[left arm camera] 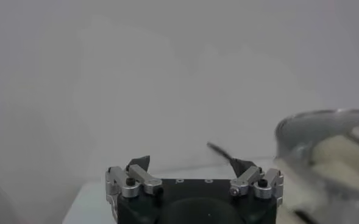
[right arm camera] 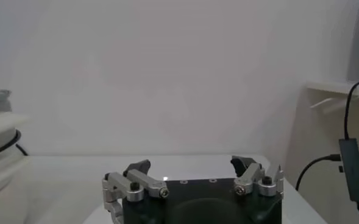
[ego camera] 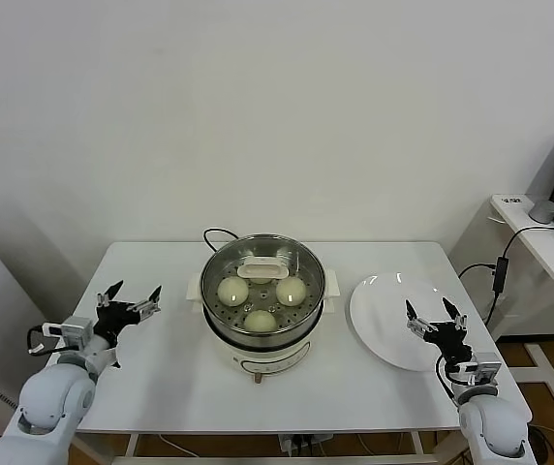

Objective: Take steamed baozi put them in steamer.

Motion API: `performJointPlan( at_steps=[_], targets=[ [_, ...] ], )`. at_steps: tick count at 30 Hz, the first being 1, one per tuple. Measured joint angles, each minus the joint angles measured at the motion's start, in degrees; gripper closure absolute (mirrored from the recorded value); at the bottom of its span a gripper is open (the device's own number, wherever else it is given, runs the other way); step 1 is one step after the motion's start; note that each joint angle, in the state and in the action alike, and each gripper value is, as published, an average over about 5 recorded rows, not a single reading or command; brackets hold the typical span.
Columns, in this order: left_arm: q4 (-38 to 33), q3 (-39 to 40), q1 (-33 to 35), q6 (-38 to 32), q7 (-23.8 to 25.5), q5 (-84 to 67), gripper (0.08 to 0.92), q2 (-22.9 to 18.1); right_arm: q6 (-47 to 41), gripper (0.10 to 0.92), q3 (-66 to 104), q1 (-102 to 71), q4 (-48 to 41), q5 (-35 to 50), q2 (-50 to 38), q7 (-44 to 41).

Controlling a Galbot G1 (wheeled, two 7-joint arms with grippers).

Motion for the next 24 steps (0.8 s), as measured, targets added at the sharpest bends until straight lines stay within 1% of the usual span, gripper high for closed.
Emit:
performJointPlan(
  at_steps=[12, 24],
  targets=[
    [6.2, 1.6, -0.7, -1.8, -1.1, 0.2, 0.177, -0.6, -1.2, 0.203, -0.1, -0.3, 0.0, 0.3, 0.3, 0.6],
    [7.6, 1.6, -0.7, -2.3, -1.4, -0.1, 0.177, -0.7, -1.7, 0.203, -0.2, -0.3, -0.3, 0.3, 0.5, 0.7]
  ],
)
